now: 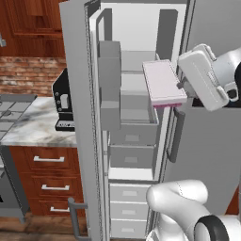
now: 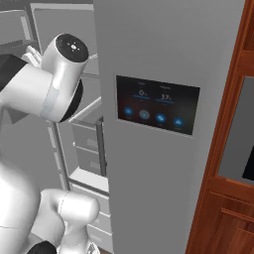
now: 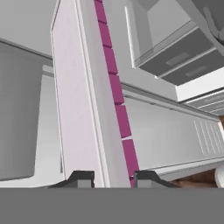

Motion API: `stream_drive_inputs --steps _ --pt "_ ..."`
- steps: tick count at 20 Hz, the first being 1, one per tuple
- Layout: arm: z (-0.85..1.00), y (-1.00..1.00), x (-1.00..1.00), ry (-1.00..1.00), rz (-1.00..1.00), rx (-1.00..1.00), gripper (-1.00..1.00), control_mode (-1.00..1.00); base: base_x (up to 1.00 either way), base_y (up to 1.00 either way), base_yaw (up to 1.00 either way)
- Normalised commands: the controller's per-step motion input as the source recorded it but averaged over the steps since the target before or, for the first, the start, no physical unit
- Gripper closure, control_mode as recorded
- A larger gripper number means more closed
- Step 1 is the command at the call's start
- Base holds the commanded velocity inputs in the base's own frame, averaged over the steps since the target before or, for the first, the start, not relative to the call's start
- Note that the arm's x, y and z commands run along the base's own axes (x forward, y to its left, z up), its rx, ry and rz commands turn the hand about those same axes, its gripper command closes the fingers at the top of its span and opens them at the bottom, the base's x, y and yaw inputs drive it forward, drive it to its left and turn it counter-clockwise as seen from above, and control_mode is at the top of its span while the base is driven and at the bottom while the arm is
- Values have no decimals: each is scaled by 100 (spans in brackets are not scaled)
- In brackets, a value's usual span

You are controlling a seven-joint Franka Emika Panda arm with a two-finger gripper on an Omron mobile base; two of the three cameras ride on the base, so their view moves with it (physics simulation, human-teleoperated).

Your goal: The ice cube tray has been filled with water. Take the tray and place it in the freezer to make ice. Close the freezer door after placing the tray.

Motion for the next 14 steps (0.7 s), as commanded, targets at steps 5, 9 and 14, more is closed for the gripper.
stream_drive_inputs --steps 5,9,14 --pt "18 1 9 0 0 -9 100 -100 0 0 0" --pt "15 0 21 0 0 -1 100 -100 0 0 0" --pt "6 0 14 0 0 -2 100 -100 0 0 0"
